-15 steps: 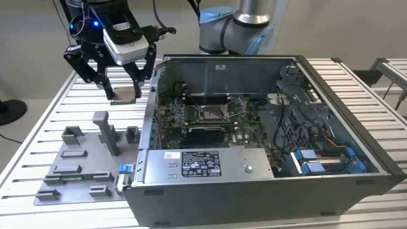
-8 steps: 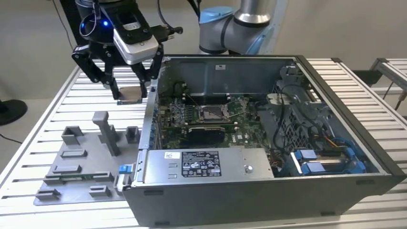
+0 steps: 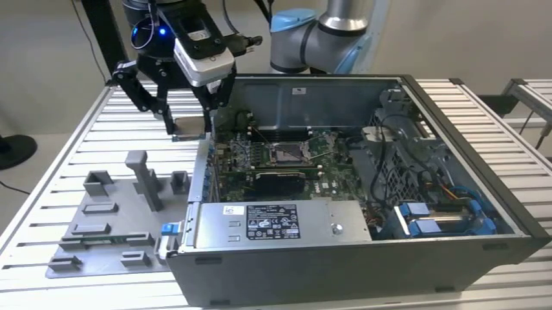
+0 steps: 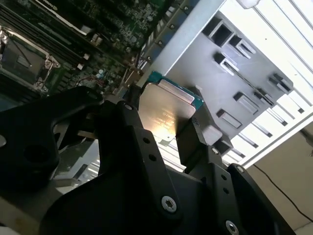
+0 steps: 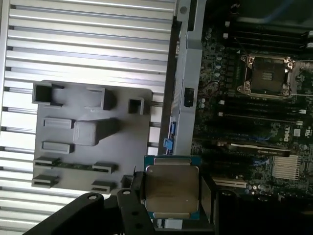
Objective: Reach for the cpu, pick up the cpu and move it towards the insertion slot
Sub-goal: 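Pick up the cpu and move it towards the insertion slot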
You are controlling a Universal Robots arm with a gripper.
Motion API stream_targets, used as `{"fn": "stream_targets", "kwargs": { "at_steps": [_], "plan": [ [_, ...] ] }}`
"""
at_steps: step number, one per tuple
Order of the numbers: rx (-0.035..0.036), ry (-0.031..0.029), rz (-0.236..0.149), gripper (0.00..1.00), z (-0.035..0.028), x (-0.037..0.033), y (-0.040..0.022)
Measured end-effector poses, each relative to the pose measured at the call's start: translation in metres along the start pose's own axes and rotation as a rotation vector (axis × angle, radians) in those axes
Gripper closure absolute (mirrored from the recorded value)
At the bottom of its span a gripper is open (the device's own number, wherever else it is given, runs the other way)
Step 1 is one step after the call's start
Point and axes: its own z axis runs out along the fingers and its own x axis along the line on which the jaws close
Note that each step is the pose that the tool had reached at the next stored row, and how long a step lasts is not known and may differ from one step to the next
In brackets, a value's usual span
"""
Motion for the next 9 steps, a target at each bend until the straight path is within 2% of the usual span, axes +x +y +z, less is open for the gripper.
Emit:
{"fn": "stream_targets", "kwargs": {
  "at_steps": [9],
  "plan": [
    [0.0, 0.0004, -0.009, 1.0, -0.0001, -0.0232, -0.0012]
  ]
}}
